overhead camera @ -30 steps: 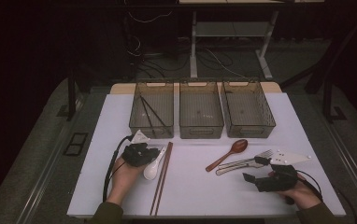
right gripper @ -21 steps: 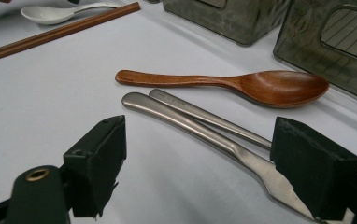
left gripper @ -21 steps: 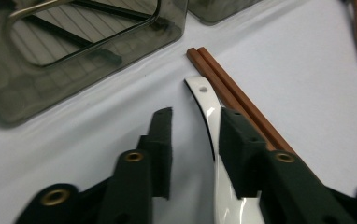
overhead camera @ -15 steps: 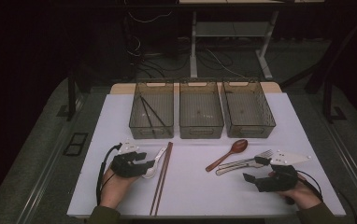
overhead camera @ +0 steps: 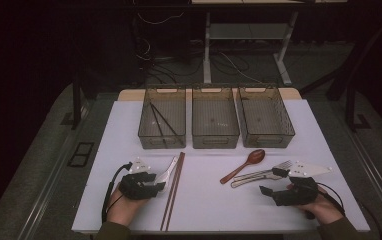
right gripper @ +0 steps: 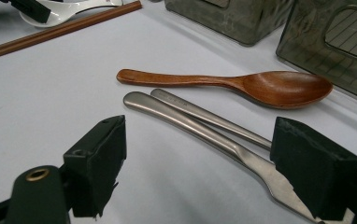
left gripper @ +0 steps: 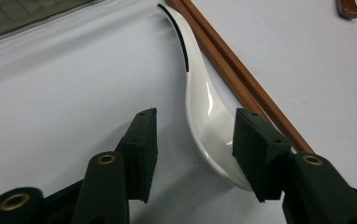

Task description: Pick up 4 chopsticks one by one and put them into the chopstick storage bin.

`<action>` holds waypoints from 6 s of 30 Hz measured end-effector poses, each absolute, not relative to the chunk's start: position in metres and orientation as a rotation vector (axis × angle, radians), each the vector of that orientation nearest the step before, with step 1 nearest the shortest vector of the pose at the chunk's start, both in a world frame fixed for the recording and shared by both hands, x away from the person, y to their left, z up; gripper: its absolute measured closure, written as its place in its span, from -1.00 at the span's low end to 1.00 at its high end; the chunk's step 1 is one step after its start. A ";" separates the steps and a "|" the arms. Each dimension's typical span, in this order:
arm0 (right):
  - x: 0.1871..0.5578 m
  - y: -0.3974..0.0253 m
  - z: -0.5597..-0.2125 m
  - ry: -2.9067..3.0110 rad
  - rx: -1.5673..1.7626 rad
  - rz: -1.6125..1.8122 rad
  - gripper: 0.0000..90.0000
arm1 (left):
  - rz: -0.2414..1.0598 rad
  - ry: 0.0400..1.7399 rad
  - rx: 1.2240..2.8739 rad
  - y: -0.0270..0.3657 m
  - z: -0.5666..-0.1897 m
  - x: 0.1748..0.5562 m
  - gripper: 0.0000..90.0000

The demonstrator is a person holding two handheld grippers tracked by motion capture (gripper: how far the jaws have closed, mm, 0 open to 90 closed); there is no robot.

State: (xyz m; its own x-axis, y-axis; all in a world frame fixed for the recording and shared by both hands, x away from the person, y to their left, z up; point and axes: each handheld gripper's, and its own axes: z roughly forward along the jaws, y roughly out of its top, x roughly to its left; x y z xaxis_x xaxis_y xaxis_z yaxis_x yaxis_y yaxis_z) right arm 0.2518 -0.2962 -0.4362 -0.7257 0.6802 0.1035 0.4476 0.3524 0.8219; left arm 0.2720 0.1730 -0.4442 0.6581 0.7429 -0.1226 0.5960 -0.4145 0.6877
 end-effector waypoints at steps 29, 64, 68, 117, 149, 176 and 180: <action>0.252 -0.296 -0.436 2.360 1.004 1.315 -0.59 | 0.237 1.015 2.084 0.174 -0.432 0.278 0.82; 0.252 -0.296 -0.436 2.361 0.998 1.318 -0.60 | 0.334 1.209 2.085 0.267 -0.440 0.309 0.49; 0.252 -0.296 -0.436 2.362 0.998 1.317 -0.59 | 0.380 1.231 2.064 0.266 -0.438 0.308 0.24; 0.251 -0.282 -0.441 2.362 0.962 1.274 -0.68 | 0.275 1.037 2.101 0.110 -0.439 0.346 -0.10; 0.251 -0.283 -0.441 2.354 0.952 1.269 -0.68 | 0.358 1.057 2.159 0.096 -0.447 0.363 0.59; 0.251 -0.284 -0.441 2.358 0.951 1.275 -0.68 | 0.290 0.992 2.172 0.099 -0.438 0.361 0.35; 0.251 -0.285 -0.441 2.358 0.947 1.277 -0.68 | 0.271 0.975 2.140 0.110 -0.428 0.350 0.19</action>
